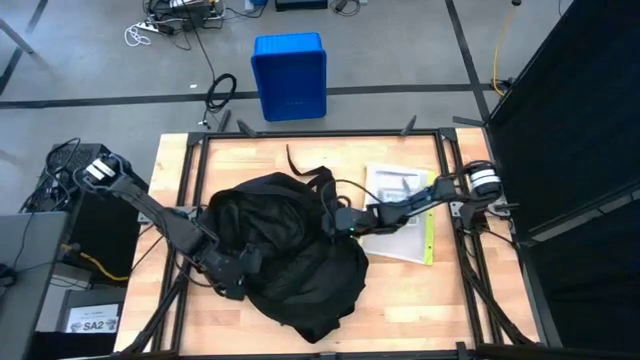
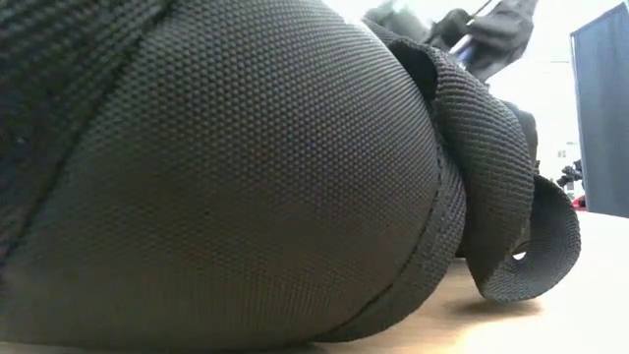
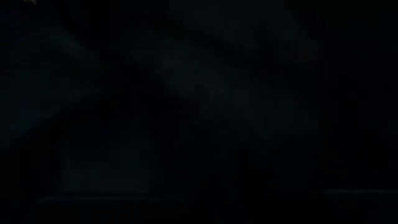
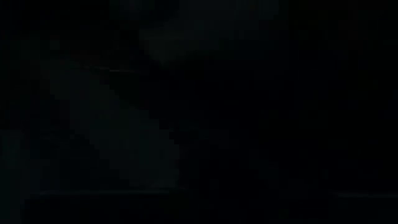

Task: Unpack backpack
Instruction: Remove the black USB cable from the backpack

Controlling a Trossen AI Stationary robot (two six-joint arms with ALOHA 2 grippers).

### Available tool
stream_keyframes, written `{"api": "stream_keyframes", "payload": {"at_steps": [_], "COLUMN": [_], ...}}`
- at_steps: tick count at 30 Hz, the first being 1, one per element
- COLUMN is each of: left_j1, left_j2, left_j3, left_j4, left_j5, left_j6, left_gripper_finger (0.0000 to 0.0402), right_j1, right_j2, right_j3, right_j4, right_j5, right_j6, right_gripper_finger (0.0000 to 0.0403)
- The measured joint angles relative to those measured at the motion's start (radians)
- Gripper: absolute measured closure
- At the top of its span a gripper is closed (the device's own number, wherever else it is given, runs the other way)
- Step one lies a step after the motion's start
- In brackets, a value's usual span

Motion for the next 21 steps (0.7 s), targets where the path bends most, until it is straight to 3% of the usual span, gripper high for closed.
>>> {"api": "stream_keyframes", "payload": {"at_steps": [7, 11, 16, 21], "left_j1": [0.028, 0.038, 0.039, 0.039], "left_j2": [0.039, 0.037, 0.037, 0.038], "left_j3": [0.000, 0.000, 0.000, 0.000], "left_j4": [-0.242, -0.275, -0.238, -0.161], "left_j5": [-0.352, -0.528, -0.533, -0.472], "left_j6": [-0.077, -0.095, -0.092, -0.074], "left_gripper_finger": [0.0352, 0.0352, 0.0352, 0.0352], "right_j1": [-0.058, -0.066, -0.009, 0.079], "right_j2": [0.005, -0.015, -0.034, -0.034], "right_j3": [0.045, 0.050, 0.090, 0.218], "right_j4": [-0.231, -0.285, -0.179, -0.118], "right_j5": [0.262, 0.314, 0.213, 0.190], "right_j6": [0.089, 0.075, -0.091, -0.281], "right_gripper_finger": [0.0362, 0.0369, 0.0370, 0.0353]}}
